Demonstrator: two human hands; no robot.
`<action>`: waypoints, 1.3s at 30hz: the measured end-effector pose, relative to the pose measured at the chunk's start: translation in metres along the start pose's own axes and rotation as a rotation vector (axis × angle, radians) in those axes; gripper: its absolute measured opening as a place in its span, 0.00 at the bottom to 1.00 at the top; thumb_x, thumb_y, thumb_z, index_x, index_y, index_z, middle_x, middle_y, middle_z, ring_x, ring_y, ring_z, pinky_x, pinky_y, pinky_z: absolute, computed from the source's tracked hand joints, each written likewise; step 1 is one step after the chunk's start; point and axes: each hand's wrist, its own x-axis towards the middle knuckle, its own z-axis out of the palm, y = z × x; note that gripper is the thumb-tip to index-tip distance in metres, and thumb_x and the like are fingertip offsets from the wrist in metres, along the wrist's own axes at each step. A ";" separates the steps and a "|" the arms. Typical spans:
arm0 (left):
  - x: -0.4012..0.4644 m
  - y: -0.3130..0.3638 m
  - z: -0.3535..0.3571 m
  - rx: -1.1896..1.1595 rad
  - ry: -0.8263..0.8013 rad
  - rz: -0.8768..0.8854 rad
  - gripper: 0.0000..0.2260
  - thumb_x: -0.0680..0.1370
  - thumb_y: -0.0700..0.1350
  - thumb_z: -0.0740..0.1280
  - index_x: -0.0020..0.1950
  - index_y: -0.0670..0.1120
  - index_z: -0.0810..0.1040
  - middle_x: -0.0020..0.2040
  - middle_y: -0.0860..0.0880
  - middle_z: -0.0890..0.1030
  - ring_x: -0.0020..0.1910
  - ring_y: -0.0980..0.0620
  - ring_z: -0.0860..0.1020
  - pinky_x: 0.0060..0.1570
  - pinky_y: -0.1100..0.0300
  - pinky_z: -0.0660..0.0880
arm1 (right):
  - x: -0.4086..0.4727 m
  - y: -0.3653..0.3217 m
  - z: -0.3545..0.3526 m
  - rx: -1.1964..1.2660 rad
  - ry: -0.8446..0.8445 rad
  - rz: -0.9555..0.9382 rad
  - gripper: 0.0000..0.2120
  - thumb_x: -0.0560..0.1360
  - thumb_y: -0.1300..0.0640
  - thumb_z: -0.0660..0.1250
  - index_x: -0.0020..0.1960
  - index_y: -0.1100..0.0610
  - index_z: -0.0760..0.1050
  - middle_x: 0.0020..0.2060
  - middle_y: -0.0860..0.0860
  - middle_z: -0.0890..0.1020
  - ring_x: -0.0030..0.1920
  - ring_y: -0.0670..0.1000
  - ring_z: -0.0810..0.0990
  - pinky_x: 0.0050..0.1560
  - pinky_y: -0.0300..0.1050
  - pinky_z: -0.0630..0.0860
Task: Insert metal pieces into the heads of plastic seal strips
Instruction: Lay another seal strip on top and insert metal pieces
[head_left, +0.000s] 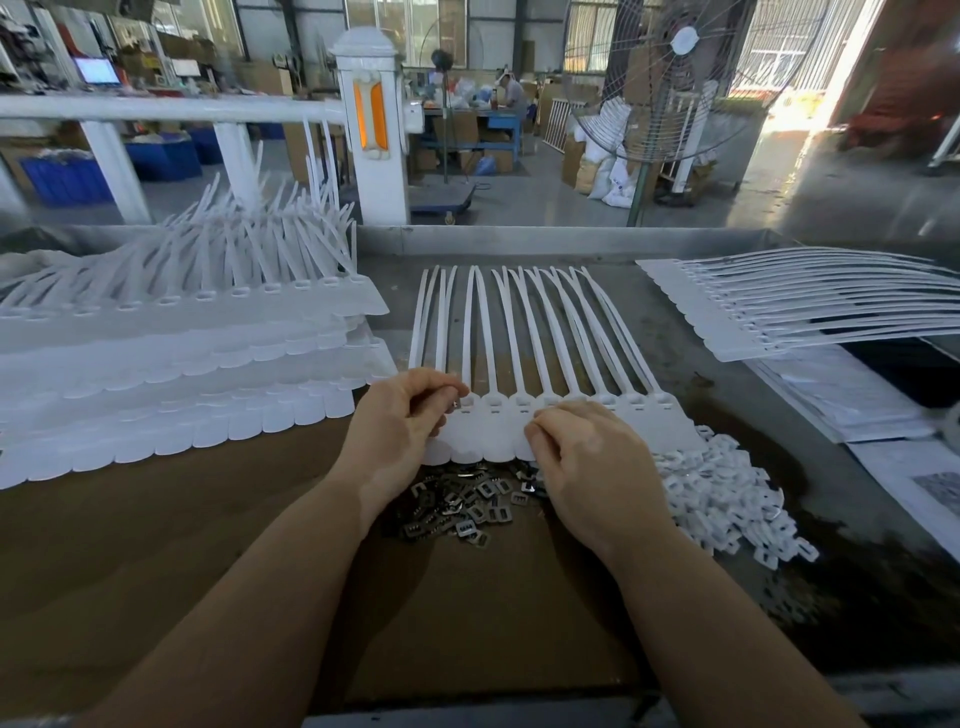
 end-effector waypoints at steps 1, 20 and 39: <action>0.000 0.000 0.000 -0.013 0.006 -0.007 0.07 0.79 0.38 0.63 0.46 0.48 0.79 0.38 0.53 0.79 0.34 0.61 0.75 0.38 0.73 0.73 | 0.000 0.000 0.000 0.002 0.000 0.001 0.12 0.78 0.56 0.60 0.46 0.60 0.80 0.44 0.53 0.82 0.46 0.52 0.78 0.52 0.48 0.75; 0.025 -0.008 0.006 0.309 0.129 -0.116 0.07 0.76 0.47 0.68 0.48 0.46 0.83 0.47 0.48 0.74 0.53 0.45 0.74 0.56 0.48 0.72 | -0.001 -0.002 -0.001 -0.008 0.023 -0.015 0.10 0.77 0.58 0.62 0.42 0.61 0.79 0.41 0.53 0.82 0.43 0.53 0.77 0.47 0.47 0.74; 0.039 -0.010 0.006 0.315 0.013 -0.284 0.09 0.75 0.53 0.69 0.51 0.51 0.83 0.53 0.46 0.81 0.59 0.43 0.72 0.60 0.47 0.71 | 0.000 -0.002 -0.001 -0.012 0.002 -0.019 0.11 0.78 0.58 0.60 0.43 0.60 0.79 0.41 0.53 0.81 0.44 0.53 0.76 0.49 0.47 0.73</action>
